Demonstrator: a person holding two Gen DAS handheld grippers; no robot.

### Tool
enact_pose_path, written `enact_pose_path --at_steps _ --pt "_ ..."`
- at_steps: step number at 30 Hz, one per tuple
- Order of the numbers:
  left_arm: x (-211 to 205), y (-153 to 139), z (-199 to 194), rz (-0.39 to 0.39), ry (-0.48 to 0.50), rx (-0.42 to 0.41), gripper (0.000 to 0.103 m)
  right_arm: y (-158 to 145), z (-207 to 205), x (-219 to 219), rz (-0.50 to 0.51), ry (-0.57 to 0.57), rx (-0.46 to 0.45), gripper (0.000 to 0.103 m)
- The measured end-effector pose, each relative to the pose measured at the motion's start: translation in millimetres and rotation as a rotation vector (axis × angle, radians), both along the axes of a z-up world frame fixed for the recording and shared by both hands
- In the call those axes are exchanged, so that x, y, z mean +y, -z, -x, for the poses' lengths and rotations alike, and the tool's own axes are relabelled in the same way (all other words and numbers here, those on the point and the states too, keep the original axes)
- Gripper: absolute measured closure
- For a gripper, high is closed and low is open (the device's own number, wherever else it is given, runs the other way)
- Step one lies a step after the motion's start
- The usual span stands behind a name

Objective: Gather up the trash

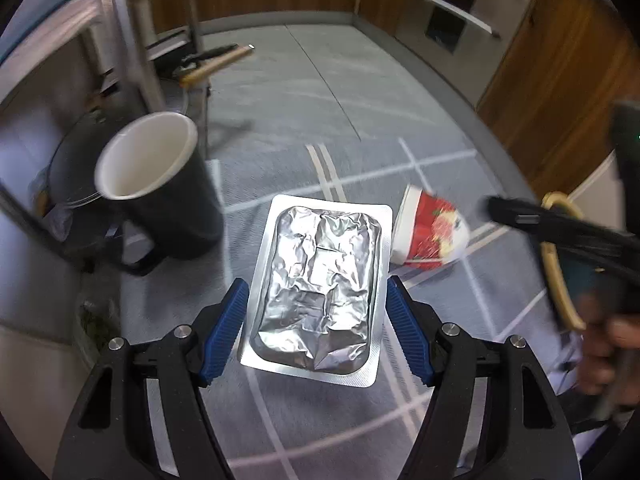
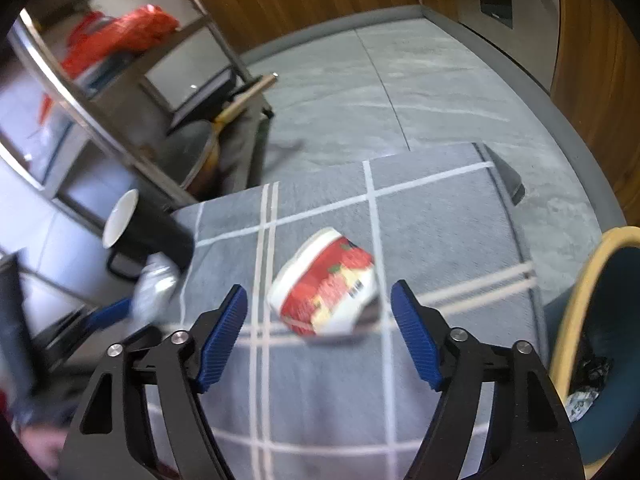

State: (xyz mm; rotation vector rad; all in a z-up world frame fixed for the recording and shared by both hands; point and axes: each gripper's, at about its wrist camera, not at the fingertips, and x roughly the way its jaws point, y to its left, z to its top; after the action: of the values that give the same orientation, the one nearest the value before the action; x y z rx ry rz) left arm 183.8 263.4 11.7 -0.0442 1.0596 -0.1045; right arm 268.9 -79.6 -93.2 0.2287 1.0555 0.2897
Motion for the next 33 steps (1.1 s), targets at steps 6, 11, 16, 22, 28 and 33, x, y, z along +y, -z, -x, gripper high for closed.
enact_pose_path --at_steps 6,11,16,22,28,33 --pt "18.5 -24.2 25.1 0.066 -0.059 -0.034 0.034 16.5 -27.0 49.8 0.127 -0.001 0.036 0.022" --pt "29.9 -23.3 27.4 0.103 -0.094 -0.048 0.034 46.2 -33.0 77.5 0.323 -0.036 0.055 0.022" --pt "23.0 -27.4 18.6 0.132 -0.074 -0.063 0.034 59.3 -22.7 75.5 0.399 -0.098 0.035 0.030" --pt "11.8 -29.1 14.2 0.154 -0.048 -0.074 0.034 45.4 1.9 52.6 0.331 -0.167 0.017 0.082" --pt "-1.9 -29.1 13.8 0.162 -0.016 -0.077 0.034 39.3 29.4 21.6 0.324 -0.187 -0.002 0.100" --pt "-14.8 -34.1 15.1 0.164 0.009 -0.092 0.034 32.7 53.9 -21.1 0.261 -0.150 -0.021 0.102"
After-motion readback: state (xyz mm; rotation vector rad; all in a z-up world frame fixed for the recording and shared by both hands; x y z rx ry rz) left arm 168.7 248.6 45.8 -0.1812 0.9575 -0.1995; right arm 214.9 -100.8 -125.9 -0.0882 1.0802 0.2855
